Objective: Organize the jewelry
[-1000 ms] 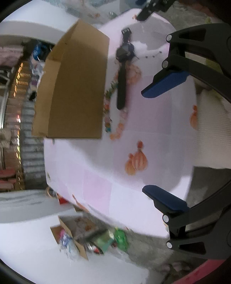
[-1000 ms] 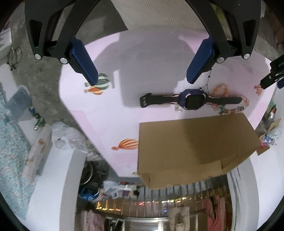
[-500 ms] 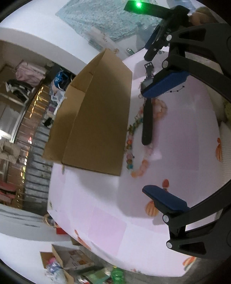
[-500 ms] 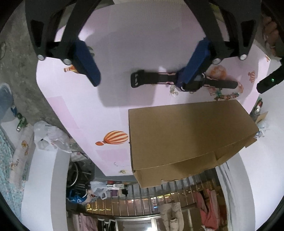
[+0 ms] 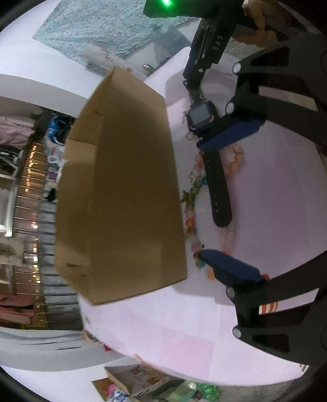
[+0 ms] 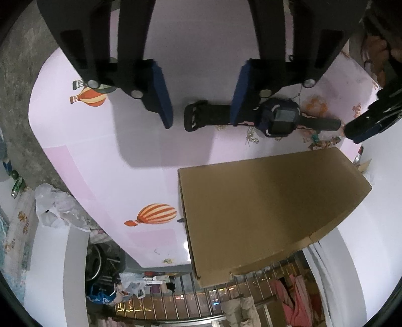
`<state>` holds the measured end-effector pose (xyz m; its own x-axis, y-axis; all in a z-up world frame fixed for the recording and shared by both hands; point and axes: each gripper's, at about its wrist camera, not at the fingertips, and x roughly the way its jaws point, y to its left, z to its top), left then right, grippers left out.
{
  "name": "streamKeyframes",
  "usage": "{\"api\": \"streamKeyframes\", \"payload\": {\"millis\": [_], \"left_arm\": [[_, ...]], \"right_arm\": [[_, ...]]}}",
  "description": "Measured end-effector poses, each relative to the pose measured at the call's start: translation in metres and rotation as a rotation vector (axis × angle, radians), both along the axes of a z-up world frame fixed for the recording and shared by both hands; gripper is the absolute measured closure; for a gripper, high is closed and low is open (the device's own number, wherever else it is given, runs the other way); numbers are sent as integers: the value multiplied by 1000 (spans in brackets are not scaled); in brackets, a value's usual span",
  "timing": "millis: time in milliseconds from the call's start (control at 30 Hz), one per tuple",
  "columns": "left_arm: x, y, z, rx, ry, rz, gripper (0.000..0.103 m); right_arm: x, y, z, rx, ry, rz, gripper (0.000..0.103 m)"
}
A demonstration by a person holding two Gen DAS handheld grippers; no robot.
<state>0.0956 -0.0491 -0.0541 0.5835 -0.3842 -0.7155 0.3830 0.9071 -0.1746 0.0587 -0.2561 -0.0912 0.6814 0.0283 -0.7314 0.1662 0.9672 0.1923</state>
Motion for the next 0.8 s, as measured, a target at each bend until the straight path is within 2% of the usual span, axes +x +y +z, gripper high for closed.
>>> {"api": "streamKeyframes", "payload": {"millis": [167,333,533,667,800], "left_arm": [[10,-1,-11,-7,90,-12,35],[12,-3,-13,-4,114,-14,35],[12,2,-16,-58,152,-10,35],[13,4,-14,-90,154,5,43],[11,9,-10,-97,136,30,53]], "right_arm": [[0,-1,-2,0,-4,5,64],[2,0,-3,9,-6,23,67],[3,-1,-3,24,-10,24,69],[2,-1,-4,26,-12,22,70],[2,-5,-4,40,-13,8,77]]}}
